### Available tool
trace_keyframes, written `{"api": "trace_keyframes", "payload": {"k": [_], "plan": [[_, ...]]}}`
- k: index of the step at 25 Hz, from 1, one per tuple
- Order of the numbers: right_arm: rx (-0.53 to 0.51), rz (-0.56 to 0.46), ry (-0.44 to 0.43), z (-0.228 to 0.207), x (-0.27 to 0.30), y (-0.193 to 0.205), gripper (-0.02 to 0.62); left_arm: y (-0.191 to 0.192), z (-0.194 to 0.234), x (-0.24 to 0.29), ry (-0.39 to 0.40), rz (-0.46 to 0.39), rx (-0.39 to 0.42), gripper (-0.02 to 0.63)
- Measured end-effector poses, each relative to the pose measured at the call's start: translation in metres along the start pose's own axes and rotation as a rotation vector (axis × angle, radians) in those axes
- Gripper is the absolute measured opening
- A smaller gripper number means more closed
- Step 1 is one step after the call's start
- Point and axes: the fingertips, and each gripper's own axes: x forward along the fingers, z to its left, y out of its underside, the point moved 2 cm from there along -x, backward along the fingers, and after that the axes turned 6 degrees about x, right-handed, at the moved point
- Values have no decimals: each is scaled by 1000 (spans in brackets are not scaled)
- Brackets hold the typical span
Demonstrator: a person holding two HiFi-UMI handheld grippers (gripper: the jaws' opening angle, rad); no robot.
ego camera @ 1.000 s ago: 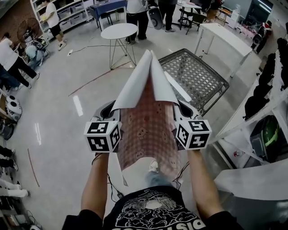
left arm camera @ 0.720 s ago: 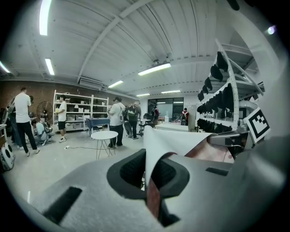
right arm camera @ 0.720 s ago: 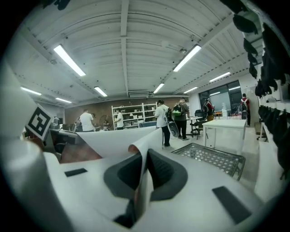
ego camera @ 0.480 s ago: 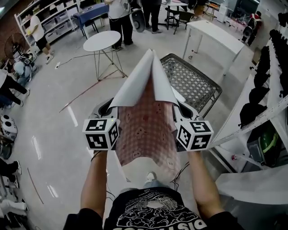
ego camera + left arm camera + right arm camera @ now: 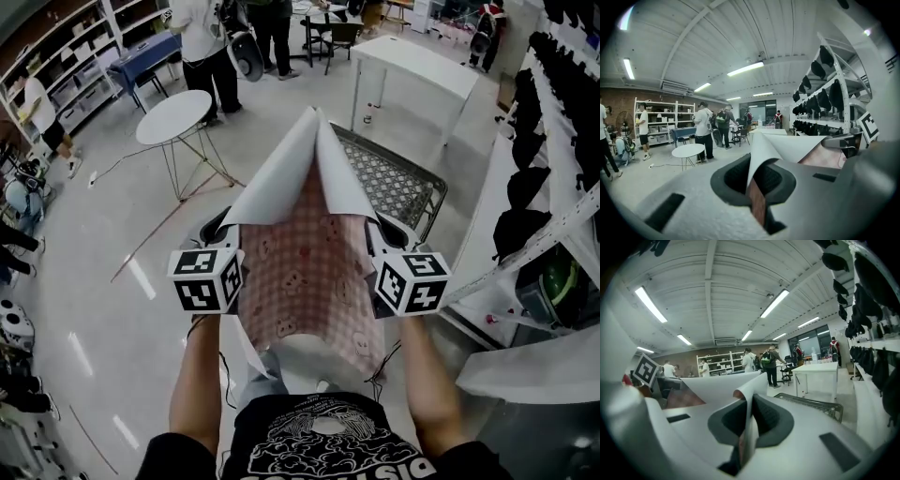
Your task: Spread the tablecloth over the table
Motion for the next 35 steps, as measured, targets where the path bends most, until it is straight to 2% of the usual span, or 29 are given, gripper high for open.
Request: {"api": "trace_keyframes", "payload": {"k": [5, 14, 24, 30, 35], "plan": [[22, -23, 116, -19, 27, -6, 6, -4, 19, 59, 106, 2, 35, 9], [91, -39, 402, -32, 62, -8, 6, -12, 56, 164, 363, 34, 78, 9], [91, -9, 661, -32, 68, -4, 6, -15, 48, 236, 613, 59, 119, 9], [81, 19, 771, -43, 64, -7, 6, -19, 46, 272, 708, 67, 134, 9], [85, 14, 824, -49, 64, -10, 6, -21, 57, 290, 738, 53, 170, 9]]}}
